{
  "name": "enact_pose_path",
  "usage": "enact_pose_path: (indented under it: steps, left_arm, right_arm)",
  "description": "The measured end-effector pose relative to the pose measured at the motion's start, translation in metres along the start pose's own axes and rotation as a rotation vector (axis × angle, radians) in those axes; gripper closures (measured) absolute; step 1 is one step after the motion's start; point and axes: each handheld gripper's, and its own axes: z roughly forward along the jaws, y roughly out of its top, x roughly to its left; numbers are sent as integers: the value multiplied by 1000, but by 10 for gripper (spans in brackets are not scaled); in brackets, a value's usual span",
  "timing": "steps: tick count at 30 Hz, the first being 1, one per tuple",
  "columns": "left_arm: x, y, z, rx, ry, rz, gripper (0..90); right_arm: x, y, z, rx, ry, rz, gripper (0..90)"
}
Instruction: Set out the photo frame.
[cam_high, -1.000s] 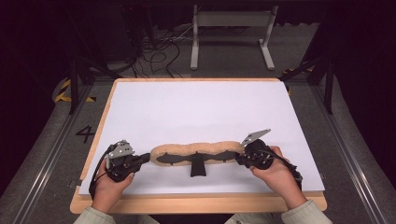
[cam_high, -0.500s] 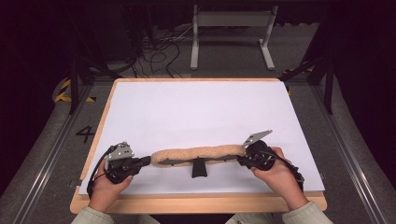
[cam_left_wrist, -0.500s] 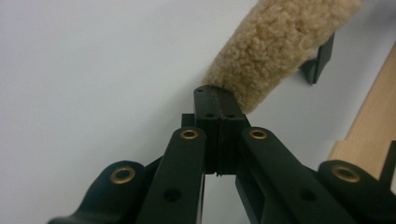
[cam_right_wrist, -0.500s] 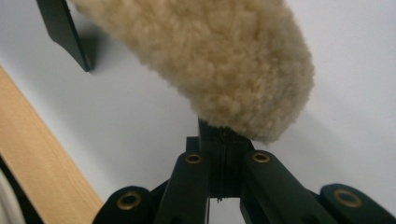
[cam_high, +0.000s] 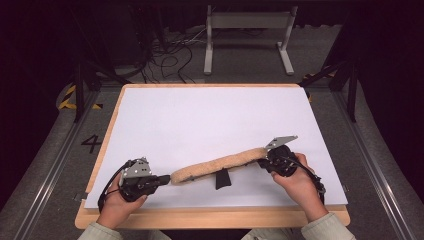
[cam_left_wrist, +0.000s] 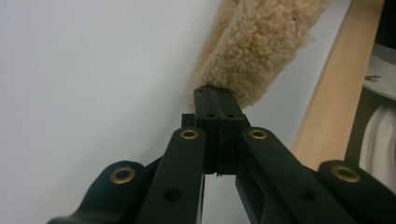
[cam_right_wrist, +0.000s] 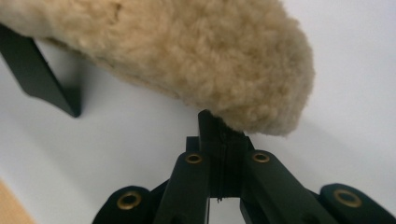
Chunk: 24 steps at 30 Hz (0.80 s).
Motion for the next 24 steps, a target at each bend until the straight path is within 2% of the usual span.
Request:
enact_pose_path:
  steps: [2, 4, 13, 18, 20, 24]
  left_arm:
    - [-3, 2, 2, 4, -19, 19, 900]
    - [-6, 3, 3, 10, -32, 33, 900]
    - [-18, 10, 12, 25, -100, 71, 900]
    - [-23, 13, 16, 29, -130, 83, 900]
    - [-24, 14, 17, 29, -131, 89, 900]
    - [-23, 13, 17, 25, -139, 85, 900]
  right_arm:
    - [0, 1, 0, -23, -45, -12, 900]
    - [0, 4, 2, -36, -70, -18, 900]
    - [-10, 14, 17, -86, -120, -1, 900]
    - [-15, 16, 22, -120, -126, 27, 900]
    - [-15, 16, 23, -116, -119, 30, 900]
    - [-8, 9, 12, -114, -92, 14, 900]
